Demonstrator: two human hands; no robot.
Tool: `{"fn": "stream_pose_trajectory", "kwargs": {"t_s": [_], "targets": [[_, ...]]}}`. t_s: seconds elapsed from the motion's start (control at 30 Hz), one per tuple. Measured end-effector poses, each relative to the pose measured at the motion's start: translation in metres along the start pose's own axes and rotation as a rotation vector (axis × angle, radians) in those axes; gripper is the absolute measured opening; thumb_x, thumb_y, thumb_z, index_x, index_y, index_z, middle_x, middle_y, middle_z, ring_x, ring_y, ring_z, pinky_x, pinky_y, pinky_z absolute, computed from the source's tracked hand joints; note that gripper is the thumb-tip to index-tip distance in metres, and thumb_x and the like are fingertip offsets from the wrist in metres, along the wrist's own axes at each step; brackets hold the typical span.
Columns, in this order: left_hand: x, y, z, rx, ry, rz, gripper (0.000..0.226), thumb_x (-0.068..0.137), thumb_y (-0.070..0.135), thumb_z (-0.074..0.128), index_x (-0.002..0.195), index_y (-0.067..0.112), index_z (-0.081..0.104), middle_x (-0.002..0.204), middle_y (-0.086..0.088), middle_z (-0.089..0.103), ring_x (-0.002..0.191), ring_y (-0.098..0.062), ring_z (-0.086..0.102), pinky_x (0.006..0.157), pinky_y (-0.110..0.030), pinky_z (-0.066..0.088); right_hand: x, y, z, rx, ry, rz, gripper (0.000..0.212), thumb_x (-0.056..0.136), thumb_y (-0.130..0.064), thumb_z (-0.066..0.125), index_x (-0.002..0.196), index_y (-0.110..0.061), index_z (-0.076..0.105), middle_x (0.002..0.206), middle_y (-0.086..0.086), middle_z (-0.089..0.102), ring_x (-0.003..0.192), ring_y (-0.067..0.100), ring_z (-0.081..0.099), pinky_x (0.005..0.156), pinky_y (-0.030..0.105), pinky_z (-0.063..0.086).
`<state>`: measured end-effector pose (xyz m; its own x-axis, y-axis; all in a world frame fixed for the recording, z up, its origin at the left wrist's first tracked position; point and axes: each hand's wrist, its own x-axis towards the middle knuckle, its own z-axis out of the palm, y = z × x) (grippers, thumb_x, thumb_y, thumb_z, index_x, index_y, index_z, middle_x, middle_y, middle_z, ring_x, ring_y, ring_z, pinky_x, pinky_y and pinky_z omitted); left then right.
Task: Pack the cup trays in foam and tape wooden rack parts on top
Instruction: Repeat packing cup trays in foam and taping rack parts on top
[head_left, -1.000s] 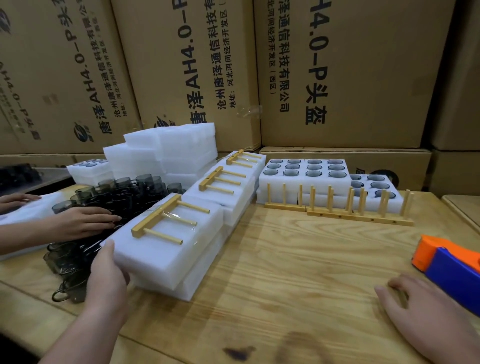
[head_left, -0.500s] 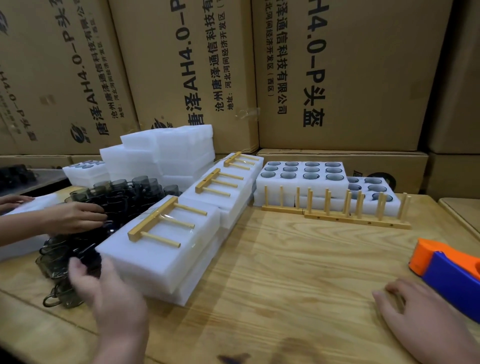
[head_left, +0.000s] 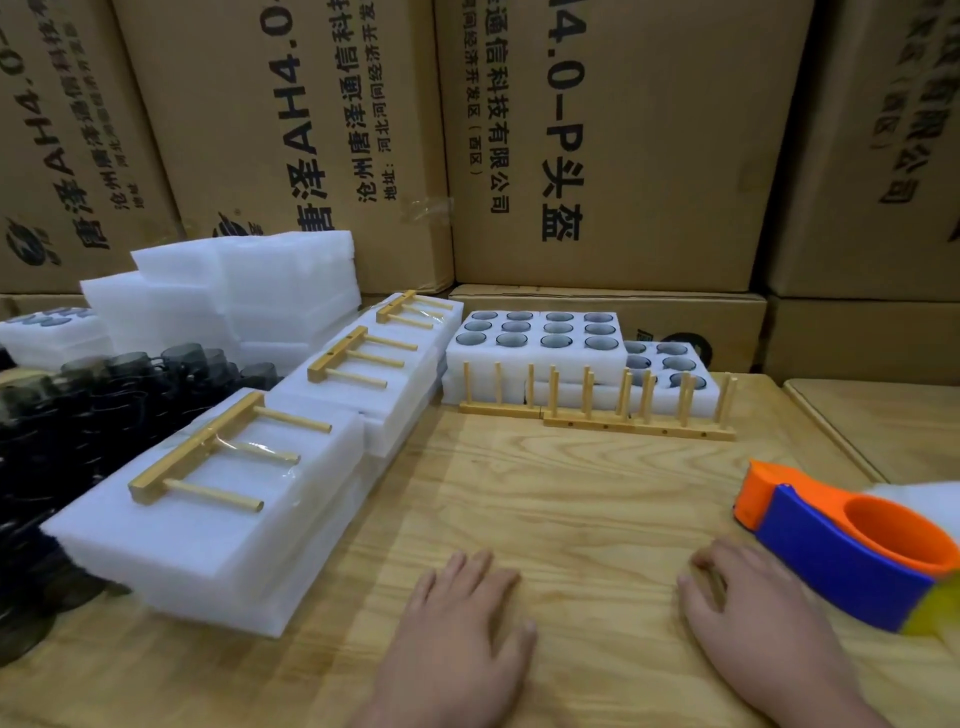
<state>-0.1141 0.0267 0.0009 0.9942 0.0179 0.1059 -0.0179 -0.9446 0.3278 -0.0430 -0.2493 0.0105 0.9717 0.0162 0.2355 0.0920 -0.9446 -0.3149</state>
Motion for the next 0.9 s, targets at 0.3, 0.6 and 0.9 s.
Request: {"fn": "stream_pose_trajectory", "kwargs": {"t_s": [0.3,0.6,0.9], "targets": [[0.085,-0.038,-0.017,-0.702,0.685,-0.087,0.076,0.078,0.026,0.061,0.15,0.017,0.04,0.163,0.008,0.022,0.149,-0.002,0.021,0.123,-0.032,0.019,0.005,-0.005,-0.003,0.023,-0.023,0.027,0.025,0.088,-0.063,0.049,0.105,-0.044,0.053,0.122,-0.023,0.052,0.125,0.002,0.045,0.108,0.03,0.038],[0.109,-0.043,-0.005,-0.332,0.352,-0.159,0.089,0.091,0.052,0.052,0.163,0.028,0.005,0.17,0.01,-0.009,0.155,-0.007,-0.008,0.126,-0.039,0.007,0.003,-0.01,-0.01,0.029,-0.061,0.042,0.031,0.086,-0.067,0.045,0.109,-0.046,0.049,0.137,-0.024,0.047,0.134,0.002,0.039,0.115,0.031,0.034],[0.072,0.004,0.016,0.127,-0.032,-0.235,0.092,0.076,0.085,0.011,0.159,0.046,-0.001,0.17,0.008,-0.012,0.156,-0.02,-0.012,0.121,-0.051,-0.008,0.005,-0.018,-0.025,0.069,-0.081,0.011,0.034,0.089,-0.067,0.047,0.117,-0.047,0.046,0.146,-0.023,0.04,0.14,0.001,0.033,0.119,0.029,0.028]]}}
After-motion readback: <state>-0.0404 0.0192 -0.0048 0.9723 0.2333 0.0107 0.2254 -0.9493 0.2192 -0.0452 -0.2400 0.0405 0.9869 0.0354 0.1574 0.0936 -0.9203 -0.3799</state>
